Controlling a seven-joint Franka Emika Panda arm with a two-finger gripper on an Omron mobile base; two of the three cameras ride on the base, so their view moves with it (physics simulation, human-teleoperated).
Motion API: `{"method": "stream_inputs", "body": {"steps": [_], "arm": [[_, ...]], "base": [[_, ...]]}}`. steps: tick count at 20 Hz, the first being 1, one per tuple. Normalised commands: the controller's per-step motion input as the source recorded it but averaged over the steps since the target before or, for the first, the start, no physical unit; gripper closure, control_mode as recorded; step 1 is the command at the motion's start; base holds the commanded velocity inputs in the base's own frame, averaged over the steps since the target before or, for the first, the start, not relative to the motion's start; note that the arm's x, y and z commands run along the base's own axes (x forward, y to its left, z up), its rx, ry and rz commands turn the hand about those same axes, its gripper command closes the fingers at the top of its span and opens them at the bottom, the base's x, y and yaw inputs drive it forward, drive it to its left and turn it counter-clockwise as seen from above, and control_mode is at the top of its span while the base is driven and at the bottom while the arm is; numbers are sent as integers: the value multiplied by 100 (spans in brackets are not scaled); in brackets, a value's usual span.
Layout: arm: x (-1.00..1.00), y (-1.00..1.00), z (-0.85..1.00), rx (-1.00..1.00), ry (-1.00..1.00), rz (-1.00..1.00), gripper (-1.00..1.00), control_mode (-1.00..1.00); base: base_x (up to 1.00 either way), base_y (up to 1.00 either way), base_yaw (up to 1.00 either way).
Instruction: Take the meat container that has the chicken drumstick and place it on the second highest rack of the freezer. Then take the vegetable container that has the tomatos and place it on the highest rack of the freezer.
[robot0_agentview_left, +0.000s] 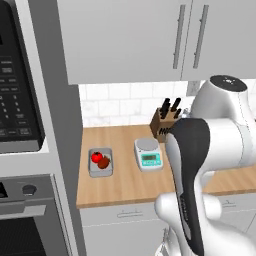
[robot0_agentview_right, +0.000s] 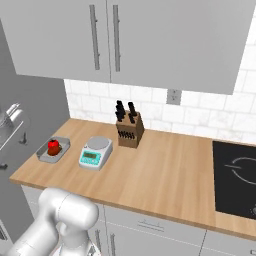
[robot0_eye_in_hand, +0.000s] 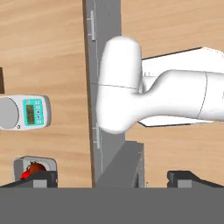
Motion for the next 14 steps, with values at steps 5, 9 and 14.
{"method": "stream_inputs", "body": {"steps": [5,9,14], "arm": [[23,57,-5,7,11,-14,-100,-100],[20,8,-40,6,3,-4,-100,-100],[48,14,-57,-3,0,0,-100,-100]], "base": [[0,0,0],[0,0,0],[0,0,0]]}}
